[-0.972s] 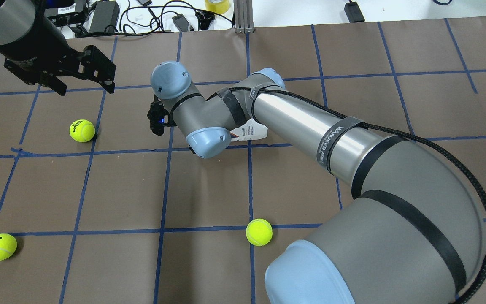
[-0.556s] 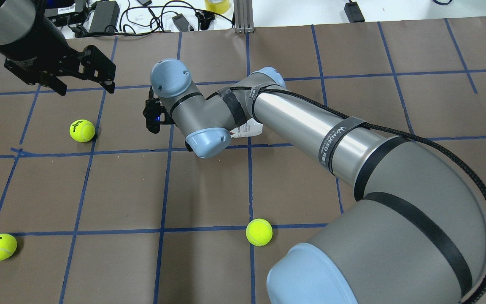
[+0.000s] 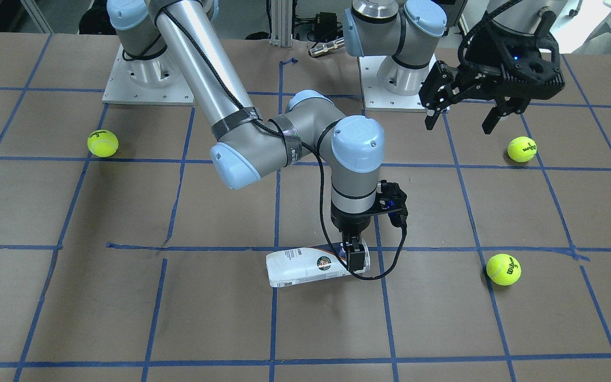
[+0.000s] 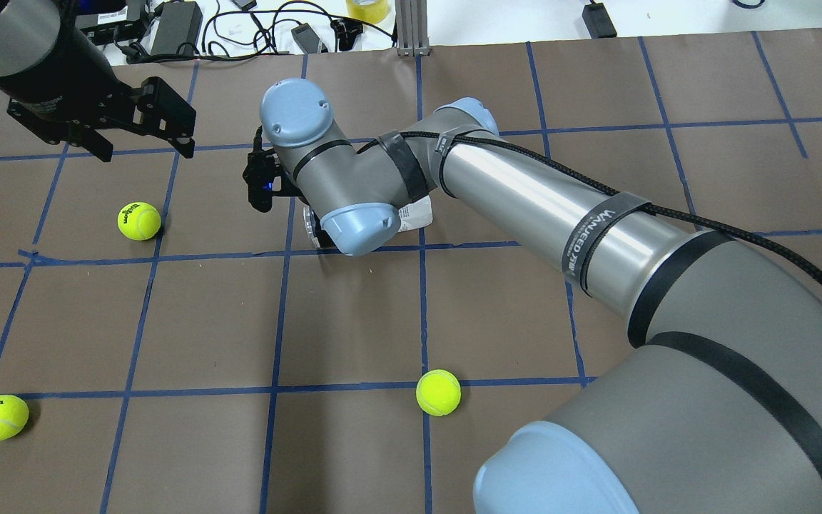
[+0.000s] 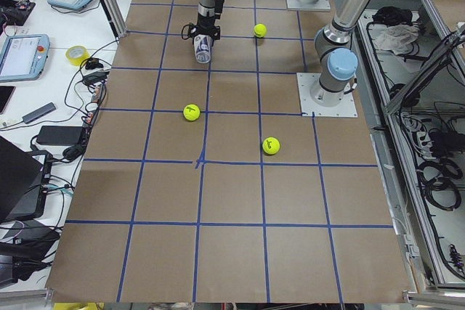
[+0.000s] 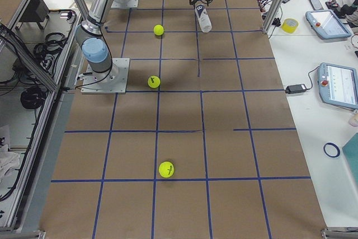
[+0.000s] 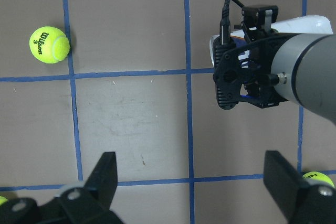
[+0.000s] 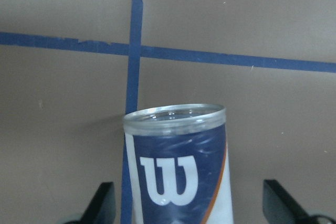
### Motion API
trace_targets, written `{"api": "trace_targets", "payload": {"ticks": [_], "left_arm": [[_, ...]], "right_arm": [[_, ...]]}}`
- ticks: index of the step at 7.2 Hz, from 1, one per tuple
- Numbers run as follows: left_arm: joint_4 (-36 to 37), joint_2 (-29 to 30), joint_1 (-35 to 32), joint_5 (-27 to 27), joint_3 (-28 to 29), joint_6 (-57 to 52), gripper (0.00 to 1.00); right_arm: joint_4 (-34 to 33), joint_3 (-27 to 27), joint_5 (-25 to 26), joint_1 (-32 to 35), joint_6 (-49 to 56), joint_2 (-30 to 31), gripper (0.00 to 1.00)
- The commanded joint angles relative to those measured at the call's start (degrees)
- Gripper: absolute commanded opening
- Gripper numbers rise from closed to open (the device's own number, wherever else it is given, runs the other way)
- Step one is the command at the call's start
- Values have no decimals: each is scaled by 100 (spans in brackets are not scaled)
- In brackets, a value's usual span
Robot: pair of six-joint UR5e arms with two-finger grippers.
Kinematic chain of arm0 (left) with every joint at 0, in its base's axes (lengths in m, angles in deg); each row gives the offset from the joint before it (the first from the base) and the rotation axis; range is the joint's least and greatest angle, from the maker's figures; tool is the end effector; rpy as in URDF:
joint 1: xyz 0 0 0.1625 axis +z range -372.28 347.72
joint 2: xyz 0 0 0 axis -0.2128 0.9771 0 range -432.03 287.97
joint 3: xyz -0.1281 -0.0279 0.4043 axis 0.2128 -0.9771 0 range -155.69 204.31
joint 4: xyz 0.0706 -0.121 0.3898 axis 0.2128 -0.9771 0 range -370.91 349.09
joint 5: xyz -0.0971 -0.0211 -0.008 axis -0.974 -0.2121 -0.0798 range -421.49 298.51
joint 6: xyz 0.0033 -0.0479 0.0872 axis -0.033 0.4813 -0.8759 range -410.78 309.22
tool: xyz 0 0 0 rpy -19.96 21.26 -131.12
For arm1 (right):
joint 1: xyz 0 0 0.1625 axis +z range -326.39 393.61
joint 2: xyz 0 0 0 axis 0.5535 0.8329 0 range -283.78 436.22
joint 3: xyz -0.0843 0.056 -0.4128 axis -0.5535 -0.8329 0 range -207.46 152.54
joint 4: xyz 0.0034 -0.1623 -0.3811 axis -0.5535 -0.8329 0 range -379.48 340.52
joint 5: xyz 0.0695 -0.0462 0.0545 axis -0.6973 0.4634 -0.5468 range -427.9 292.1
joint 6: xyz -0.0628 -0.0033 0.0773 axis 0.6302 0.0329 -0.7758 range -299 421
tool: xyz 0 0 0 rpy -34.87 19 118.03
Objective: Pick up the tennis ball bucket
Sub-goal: 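Open the right gripper, letting the can drop onto its side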
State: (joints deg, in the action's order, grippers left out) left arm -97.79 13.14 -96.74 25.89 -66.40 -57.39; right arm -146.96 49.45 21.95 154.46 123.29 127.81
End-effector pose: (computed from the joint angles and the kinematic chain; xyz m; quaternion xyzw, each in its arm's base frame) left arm -0.0920 -0.4780 0.5282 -0.0106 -0.9977 0.0653 0.0160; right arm 0.4927 -0.5643 0.2515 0.7222 -0.6835 0.1024 0.0275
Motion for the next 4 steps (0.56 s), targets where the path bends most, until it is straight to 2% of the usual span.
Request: {"api": "trace_targets", "payload": {"ticks": [1,2,3,4], "left_arm": [[4,78,0,-124,26,-7,100],[5,131,26,-395,61,2,100],[-4,167,9,-415,-34,11,100],[13,280,17,-432,-183,19,100]], "right_arm": [[39,9,-667,-953,-137,279,100],[48,9,-984,-1429,-191,472,100],[222,9,-987,-1877,-208,726,100],[807,18,-996,-2273,-217,903,100]]}}
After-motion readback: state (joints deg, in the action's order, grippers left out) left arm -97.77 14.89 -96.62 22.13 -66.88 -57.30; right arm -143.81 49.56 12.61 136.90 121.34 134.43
